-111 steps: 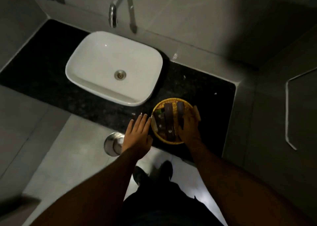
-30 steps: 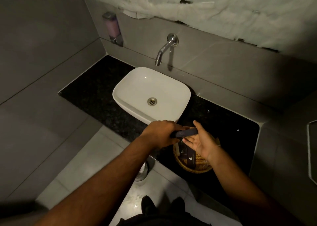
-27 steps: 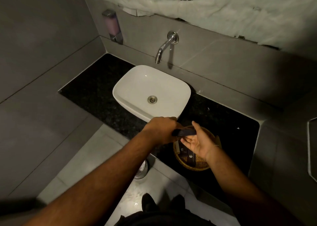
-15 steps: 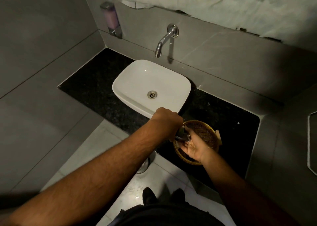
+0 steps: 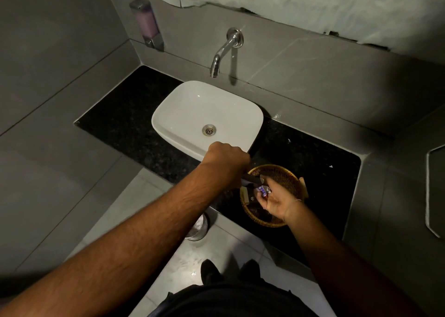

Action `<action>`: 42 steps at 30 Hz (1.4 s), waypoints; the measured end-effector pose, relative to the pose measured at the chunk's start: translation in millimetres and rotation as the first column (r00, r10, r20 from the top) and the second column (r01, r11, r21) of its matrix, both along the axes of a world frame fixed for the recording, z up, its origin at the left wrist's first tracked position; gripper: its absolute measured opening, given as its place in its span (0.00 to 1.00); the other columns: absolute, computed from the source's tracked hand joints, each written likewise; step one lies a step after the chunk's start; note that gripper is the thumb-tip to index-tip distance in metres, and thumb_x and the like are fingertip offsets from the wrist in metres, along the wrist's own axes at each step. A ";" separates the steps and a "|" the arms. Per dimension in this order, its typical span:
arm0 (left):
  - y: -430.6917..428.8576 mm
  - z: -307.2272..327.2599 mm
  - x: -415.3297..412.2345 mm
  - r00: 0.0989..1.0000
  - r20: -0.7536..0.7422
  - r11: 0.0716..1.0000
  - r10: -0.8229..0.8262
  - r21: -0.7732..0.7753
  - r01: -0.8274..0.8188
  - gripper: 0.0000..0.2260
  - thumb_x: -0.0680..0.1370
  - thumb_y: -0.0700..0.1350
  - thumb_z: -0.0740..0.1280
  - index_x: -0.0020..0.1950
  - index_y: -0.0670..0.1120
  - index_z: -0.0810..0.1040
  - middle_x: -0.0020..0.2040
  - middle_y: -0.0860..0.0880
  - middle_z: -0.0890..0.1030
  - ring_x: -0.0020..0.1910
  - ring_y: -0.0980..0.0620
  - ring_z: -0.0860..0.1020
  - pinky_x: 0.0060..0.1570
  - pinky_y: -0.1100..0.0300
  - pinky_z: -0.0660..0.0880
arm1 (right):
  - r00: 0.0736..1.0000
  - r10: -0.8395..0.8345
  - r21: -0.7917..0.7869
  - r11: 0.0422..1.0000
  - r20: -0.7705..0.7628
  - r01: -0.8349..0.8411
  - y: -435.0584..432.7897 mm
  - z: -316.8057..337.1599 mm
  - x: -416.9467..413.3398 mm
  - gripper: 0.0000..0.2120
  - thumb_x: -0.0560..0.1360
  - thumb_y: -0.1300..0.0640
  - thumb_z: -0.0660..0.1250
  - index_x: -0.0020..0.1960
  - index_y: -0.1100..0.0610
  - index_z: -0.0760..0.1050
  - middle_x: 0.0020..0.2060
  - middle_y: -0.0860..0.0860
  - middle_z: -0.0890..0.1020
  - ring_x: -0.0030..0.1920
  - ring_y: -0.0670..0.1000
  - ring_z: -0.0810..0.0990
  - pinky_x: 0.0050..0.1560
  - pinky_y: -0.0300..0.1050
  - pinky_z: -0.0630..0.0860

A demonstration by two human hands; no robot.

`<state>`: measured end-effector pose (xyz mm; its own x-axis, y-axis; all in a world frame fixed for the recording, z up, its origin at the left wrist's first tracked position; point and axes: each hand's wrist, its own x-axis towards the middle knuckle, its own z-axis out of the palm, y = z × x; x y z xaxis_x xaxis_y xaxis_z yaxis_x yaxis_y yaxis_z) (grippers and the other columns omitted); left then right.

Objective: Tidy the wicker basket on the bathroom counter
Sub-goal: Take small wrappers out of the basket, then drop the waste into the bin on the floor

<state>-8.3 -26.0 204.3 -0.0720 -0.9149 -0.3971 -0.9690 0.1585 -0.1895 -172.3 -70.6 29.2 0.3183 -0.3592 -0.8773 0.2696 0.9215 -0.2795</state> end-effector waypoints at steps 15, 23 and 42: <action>40.9 -45.9 60.8 0.886 -0.307 0.930 0.348 -0.010 -0.368 0.19 0.75 0.63 0.68 0.64 0.62 0.80 0.57 0.53 0.86 0.58 0.46 0.85 0.56 0.49 0.78 | 0.787 0.071 -0.349 0.869 -0.613 -0.350 -17.9 -27.1 -5.5 0.13 0.78 0.50 0.72 0.48 0.61 0.82 0.29 0.54 0.78 0.24 0.49 0.72 0.23 0.37 0.68; 157.4 -146.3 137.1 -0.056 -0.780 0.077 0.624 0.133 -0.988 0.14 0.73 0.63 0.75 0.55 0.58 0.85 0.51 0.54 0.84 0.46 0.46 0.85 0.47 0.48 0.84 | 0.743 0.025 -0.409 0.823 -0.669 -0.395 -16.3 -17.7 18.0 0.13 0.80 0.51 0.69 0.52 0.62 0.83 0.41 0.60 0.86 0.36 0.56 0.85 0.28 0.40 0.79; 175.2 -397.9 173.3 -0.645 -0.478 -0.266 0.596 0.640 -0.720 0.21 0.80 0.45 0.75 0.70 0.41 0.74 0.59 0.35 0.84 0.54 0.30 0.87 0.53 0.36 0.85 | 0.571 0.145 -0.264 0.777 -0.808 -0.571 85.6 -63.6 -9.4 0.14 0.82 0.52 0.67 0.44 0.61 0.79 0.35 0.58 0.78 0.35 0.55 0.74 0.36 0.47 0.72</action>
